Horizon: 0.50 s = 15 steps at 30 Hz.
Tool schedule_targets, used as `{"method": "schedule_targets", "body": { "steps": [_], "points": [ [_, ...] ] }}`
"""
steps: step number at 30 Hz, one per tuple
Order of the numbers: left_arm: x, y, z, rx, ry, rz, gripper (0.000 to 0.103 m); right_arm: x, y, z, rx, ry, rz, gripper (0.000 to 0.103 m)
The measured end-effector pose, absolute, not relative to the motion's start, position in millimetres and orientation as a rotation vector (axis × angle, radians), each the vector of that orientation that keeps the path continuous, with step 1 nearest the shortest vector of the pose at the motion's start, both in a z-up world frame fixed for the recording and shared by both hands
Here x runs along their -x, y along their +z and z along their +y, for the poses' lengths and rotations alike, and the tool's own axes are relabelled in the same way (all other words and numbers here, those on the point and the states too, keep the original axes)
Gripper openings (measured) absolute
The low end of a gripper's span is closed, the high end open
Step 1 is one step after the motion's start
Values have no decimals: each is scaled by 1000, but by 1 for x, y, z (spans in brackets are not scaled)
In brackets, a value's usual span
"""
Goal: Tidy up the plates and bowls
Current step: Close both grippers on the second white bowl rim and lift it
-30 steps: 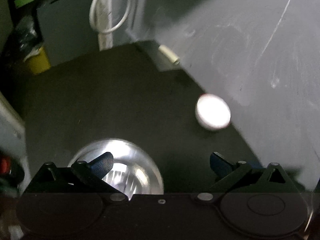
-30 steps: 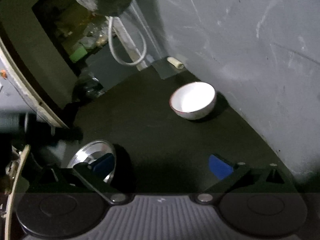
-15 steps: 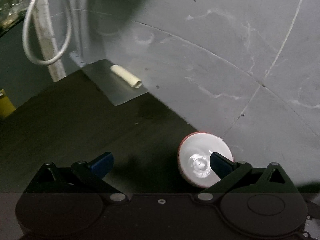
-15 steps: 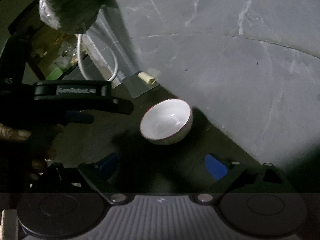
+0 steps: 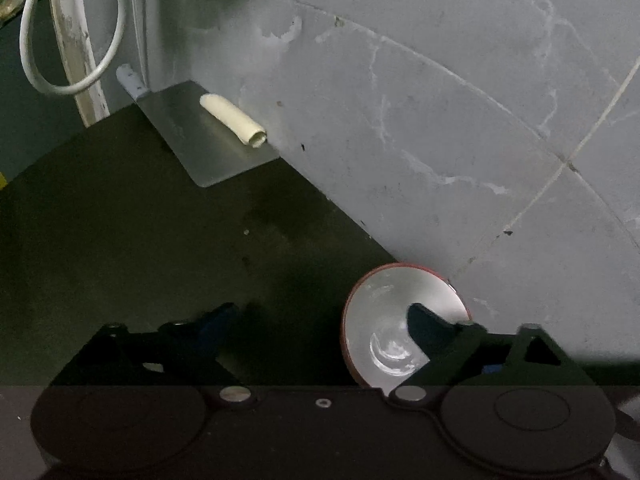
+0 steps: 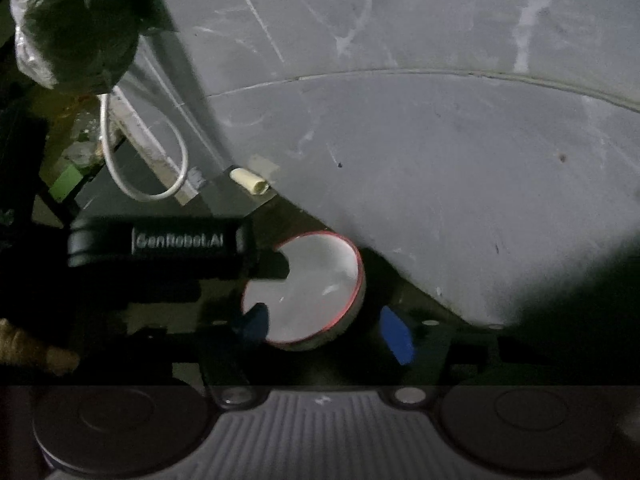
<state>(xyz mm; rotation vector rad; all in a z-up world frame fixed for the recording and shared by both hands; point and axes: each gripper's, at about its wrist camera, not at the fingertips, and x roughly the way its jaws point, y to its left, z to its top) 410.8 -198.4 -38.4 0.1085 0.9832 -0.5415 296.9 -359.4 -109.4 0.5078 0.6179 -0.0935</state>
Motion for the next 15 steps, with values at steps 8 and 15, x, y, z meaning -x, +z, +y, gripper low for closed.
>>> {"method": "schedule_targets", "body": {
  "steps": [8,15],
  "points": [
    [-410,-45,-197,-47,-571,1047,49,-310,-115,-362,-522,-100,655,41],
    [-402,-50,-189,9,-609,1088,15,-305,-114,-363,-527,-94,673,30]
  ]
}}
